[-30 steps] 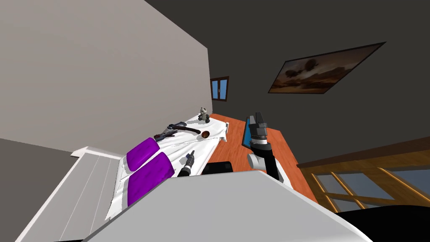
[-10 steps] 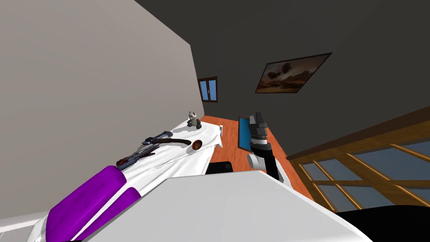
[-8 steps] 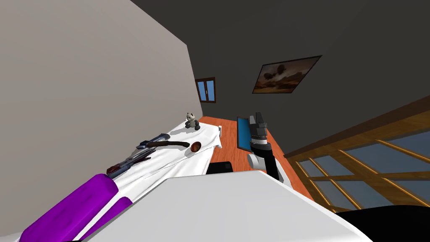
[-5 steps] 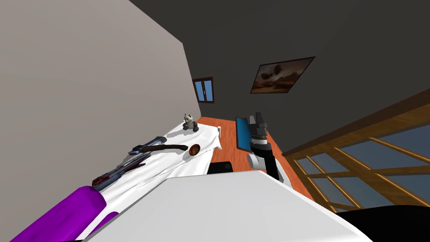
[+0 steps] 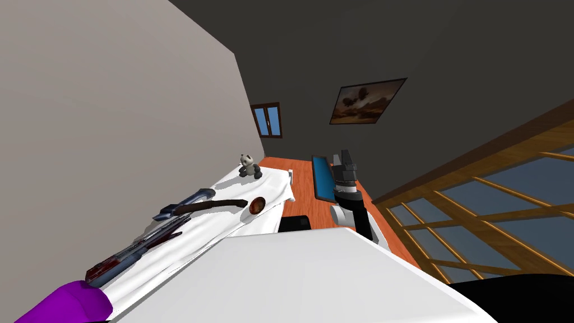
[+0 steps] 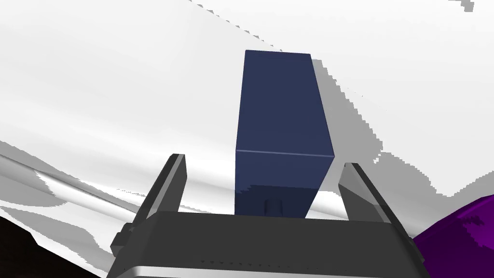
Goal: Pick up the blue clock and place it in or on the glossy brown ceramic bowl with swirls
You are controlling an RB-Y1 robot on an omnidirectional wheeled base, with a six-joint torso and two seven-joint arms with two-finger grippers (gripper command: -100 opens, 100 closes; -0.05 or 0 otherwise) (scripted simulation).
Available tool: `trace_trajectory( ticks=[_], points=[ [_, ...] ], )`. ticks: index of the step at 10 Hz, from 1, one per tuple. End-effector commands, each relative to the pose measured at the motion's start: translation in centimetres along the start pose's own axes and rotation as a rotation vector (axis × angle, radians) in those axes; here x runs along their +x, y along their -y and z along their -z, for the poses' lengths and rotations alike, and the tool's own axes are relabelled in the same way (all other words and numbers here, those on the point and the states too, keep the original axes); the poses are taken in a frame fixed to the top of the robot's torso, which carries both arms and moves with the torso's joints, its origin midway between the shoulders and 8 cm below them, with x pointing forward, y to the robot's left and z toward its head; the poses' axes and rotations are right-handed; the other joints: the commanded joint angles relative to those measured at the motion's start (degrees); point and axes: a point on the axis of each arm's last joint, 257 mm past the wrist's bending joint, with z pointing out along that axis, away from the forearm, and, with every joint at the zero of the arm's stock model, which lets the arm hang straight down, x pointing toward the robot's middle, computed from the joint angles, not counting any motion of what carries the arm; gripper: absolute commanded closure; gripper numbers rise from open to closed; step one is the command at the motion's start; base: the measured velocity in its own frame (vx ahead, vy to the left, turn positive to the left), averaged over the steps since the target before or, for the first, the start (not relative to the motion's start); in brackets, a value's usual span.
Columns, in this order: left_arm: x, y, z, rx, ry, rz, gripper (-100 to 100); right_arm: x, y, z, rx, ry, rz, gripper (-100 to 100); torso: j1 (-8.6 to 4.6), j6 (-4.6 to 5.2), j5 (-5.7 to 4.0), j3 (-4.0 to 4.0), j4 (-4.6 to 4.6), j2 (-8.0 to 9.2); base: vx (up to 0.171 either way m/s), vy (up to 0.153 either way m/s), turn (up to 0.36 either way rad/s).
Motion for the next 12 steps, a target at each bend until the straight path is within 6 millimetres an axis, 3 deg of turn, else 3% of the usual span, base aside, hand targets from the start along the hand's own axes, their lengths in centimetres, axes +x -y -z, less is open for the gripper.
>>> trace_trajectory(
  ticks=[1,2,12],
  points=[
    [0.0,0.0,0.0,0.000,0.000,0.000,0,0.0,0.0,0.0,0.000,0.000,0.000,0,0.00,0.00,0.00,0.00,0.00,0.00,0.008,0.005,0.002],
    [0.0,0.5,-0.3,0.000,0.003,0.003,-100,0.0,0.0,0.0,0.000,0.000,0.000,0,-0.08,0.00,-0.02,0.08,0.03,0.13,-0.015,0.010,-0.016],
    [0.9,4.5,-2.1,-0.001,0.003,0.021,-100,0.0,0.0,0.0,0.000,0.000,0.000,0,-0.06,0.00,-0.02,0.21,0.08,0.35,-0.044,0.022,-0.018]
  ],
)
